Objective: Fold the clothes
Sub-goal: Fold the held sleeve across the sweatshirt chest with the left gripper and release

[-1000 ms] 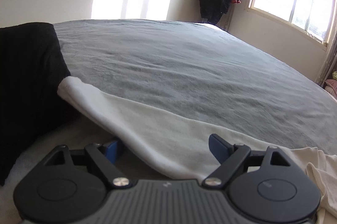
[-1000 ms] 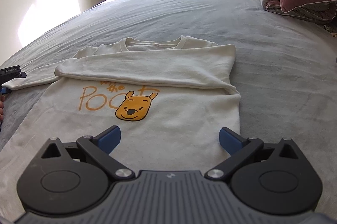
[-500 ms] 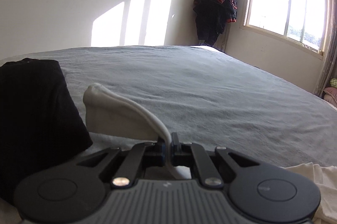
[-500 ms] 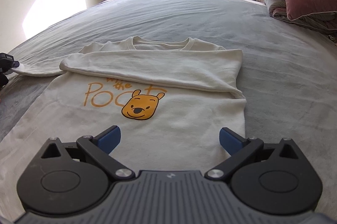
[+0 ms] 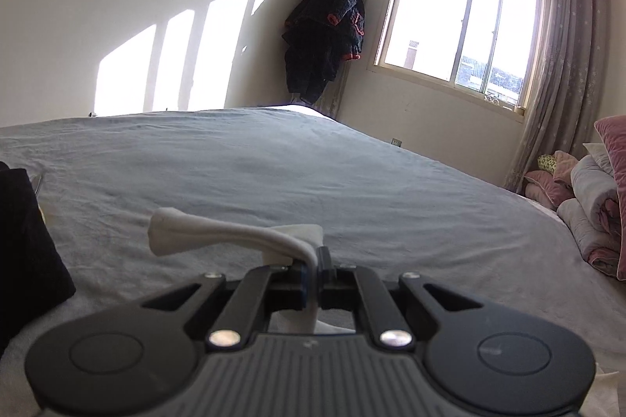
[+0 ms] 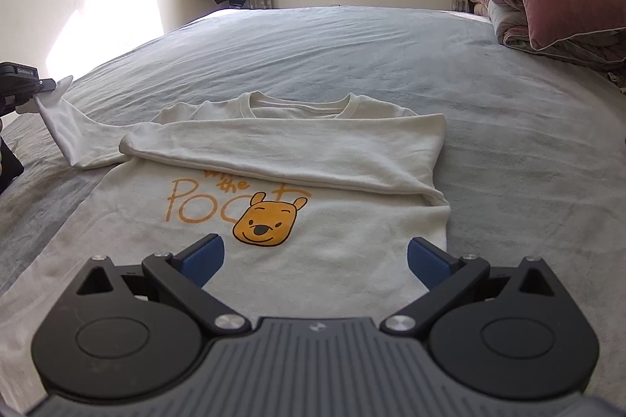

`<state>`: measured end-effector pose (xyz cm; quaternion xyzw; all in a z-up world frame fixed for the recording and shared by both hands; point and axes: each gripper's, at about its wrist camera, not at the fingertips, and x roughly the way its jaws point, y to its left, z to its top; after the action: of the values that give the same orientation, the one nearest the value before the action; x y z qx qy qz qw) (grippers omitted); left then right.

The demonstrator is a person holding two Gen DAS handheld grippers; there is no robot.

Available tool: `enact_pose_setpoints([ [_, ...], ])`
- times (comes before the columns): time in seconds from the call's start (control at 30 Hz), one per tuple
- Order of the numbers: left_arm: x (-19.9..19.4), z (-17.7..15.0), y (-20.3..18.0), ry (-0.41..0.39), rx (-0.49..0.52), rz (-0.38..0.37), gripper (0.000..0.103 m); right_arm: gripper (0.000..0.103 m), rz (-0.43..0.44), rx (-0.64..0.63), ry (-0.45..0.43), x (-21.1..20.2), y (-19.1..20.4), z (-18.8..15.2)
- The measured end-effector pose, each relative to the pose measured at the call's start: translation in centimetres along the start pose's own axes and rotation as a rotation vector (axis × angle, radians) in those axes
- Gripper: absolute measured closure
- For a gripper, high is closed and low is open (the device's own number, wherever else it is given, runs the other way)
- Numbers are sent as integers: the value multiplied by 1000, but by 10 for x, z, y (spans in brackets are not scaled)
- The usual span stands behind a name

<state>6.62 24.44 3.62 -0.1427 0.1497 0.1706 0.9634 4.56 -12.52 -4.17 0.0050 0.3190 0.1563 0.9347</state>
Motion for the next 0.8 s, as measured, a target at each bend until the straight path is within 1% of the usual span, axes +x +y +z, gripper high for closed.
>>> enact_pose_setpoints([
  [0.1,-4,0,-19,6,14,-48,99,1,17,22,-13,-1,-3,1],
  [0.2,-5,3,-39,7,19,-95,99,1,12,38,-13,-1,-4,3],
  [0.43,7,12,-83,24,-43,-203,99,1,6,47,-16,-3,-7,5],
  [0.67,2,-8,-134,66,-85,-329,99,1,-8,101,-14,-3,-18,6],
  [0.8,0,-28,-158,122,-97,-397,99,1,-9,161,-16,-4,-28,8],
])
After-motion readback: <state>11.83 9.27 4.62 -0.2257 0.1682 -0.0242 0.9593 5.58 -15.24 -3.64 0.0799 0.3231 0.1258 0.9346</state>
